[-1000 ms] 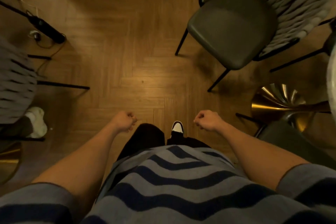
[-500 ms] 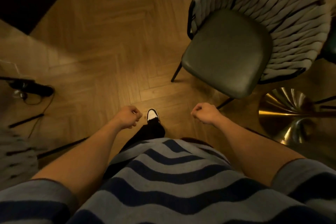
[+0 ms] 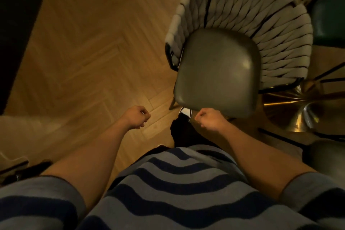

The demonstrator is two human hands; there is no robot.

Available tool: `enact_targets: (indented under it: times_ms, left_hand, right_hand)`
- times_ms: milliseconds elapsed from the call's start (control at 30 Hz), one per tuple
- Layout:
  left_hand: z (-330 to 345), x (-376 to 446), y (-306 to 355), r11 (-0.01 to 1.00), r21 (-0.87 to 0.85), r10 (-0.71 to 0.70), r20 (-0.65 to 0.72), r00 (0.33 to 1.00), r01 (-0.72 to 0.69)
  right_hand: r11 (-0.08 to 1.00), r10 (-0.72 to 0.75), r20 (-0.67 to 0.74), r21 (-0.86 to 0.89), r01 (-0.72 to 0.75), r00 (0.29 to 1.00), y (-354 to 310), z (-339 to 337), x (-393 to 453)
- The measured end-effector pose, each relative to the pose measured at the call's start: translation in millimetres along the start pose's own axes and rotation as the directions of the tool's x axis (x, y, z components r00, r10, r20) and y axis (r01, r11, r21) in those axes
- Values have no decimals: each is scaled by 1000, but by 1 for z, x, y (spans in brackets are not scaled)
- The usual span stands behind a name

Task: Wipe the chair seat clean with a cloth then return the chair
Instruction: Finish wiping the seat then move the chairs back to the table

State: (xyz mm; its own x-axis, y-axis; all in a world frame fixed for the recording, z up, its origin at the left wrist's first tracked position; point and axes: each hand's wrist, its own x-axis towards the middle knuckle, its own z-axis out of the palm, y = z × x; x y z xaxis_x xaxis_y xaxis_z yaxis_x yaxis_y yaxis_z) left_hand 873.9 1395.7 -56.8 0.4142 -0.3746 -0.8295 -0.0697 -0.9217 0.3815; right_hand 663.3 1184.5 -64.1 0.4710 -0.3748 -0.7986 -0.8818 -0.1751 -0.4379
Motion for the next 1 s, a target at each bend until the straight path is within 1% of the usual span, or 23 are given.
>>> enact_targets:
  times_ms: [100, 200, 333, 433, 500, 567, 633, 700, 767, 800, 833, 867, 900, 967, 1000]
  left_hand:
    - [-28, 30, 42, 998, 55, 35, 12, 999, -36]
    - [-52, 60, 79, 992, 103, 70, 14, 997, -71]
    - [-86, 100, 125, 965, 227, 121, 61, 991, -132]
    - [-111, 133, 160, 892, 394, 214, 65, 975, -222]
    - [-129, 156, 185, 802, 522, 288, 89, 954, -290]
    - [-149, 178, 210, 660, 645, 402, 130, 907, -385]
    - [-168, 200, 240, 478, 724, 525, 218, 823, -497]
    - [-183, 221, 274, 227, 789, 602, 348, 719, -571]
    - [-193, 240, 309, -61, 802, 624, 496, 604, -595]
    - [-197, 251, 326, -193, 782, 606, 571, 555, -593]
    - [-200, 260, 342, -311, 751, 565, 639, 522, -583]
    - [-202, 270, 357, -418, 712, 500, 699, 511, -565]
    - [-203, 280, 370, -515, 666, 416, 745, 522, -540]
    - [-203, 297, 392, -664, 559, 262, 796, 545, -497]
    - [-202, 305, 400, -728, 495, 214, 822, 528, -475]
  right_hand:
    - [998, 42, 11, 43, -42, 999, -15, -28, 29]
    - [999, 34, 7, 41, -34, 999, -33, -54, 54]
    - [993, 58, -8, 100, -57, 998, -59, -84, 81]
    - [988, 85, -10, 127, -83, 996, -79, -101, 101]
    - [982, 96, -3, 163, -94, 995, -94, -110, 114]
    - [977, 102, -10, 189, -98, 995, -111, -115, 127]
    - [971, 115, -29, 213, -106, 993, -130, -121, 142]
    - [955, 137, -52, 273, -118, 989, -150, -126, 157]
    - [923, 169, -59, 360, -137, 984, -171, -129, 172]
    - [903, 193, -62, 401, -152, 979, -183, -131, 180]
    - [885, 215, -66, 436, -166, 974, -194, -132, 187]
    - [868, 239, -72, 462, -180, 968, -205, -132, 195]
    - [853, 260, -73, 484, -194, 963, -215, -130, 204]
    - [814, 280, -38, 539, -216, 959, -233, -125, 220]
    - [791, 289, -16, 568, -229, 957, -241, -120, 228]
